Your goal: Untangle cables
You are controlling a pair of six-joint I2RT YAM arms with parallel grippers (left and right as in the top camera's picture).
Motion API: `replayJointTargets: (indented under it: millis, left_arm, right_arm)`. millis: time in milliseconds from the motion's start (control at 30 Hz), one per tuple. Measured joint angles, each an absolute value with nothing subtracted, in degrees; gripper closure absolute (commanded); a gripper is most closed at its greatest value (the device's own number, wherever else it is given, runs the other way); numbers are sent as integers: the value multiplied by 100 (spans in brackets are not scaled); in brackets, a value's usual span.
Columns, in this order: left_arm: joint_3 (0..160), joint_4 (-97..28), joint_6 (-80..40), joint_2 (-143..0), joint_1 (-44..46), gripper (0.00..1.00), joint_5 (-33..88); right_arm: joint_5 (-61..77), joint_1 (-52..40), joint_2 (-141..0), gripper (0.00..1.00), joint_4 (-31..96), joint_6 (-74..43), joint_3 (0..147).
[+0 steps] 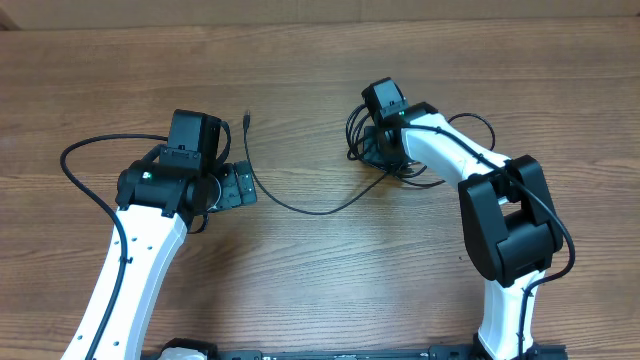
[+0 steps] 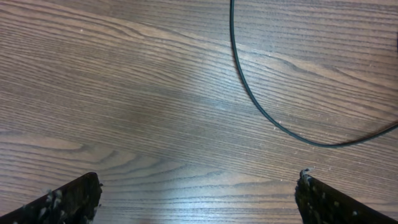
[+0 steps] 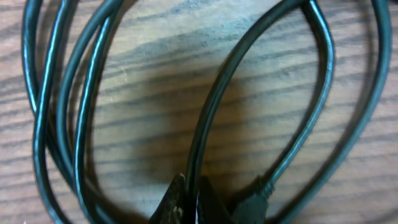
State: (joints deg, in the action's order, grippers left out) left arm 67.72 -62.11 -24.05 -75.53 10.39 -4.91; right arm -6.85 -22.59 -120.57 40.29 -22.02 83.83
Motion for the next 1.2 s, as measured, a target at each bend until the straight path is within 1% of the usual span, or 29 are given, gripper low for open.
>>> replayJointTargets:
  millis: [133,233,300,467,633,733,800,867,933,1033,1200]
  left_arm:
    - [6772,-6206,-2408,-7553,1039,1,-493]
    - [6772,-6206,-2405,-7553,1039,0,-493]
    - [6772,-6202,-2405,-7553,1039,0,-493]
    - [6772,-6167,-2405,-7553,1039,0,-493]
    - [6772,-6141,-2405,-7553,1039,1,-493]
    - [6772,-6123,-2405,-7553,1039,0,-493]
    - [6772,-6121,-2405,-7553,1039,0,-493]
    - [6772,-6114,-2405,-7553,1039,0,-493]
    - [6772,-6095,-2405,-7553,1039,0,-493]
    - [6772,-6075,-2405,-7553,1039,1,-493]
    - [6772,-6073,-2405,-7553,1039,0,-493]
  right_arm:
    - [-687,-2193,-11966,96,4635,-2108,9109]
    - [-683,-1940,-11574,96,5078,-2088,9668]
    - [-687,-1599,-11148,96,5481,-2056,10088]
    - [-751,-860,-10527,96,5951,-1865,10641]
    - [-775,-143,-10184,96,6051,-1732,10884]
    - [-537,246,-9955,96,6055,-1682,10956]
    - [10,410,-9813,96,6051,-1533,10973]
    - [880,449,-9688,96,5979,-1197,10984]
    - [2099,320,-9625,96,5850,-775,11024]
    - [3127,-19,-9620,96,5780,-388,11041]
    - [3872,-801,-9620,96,5645,-43,11061]
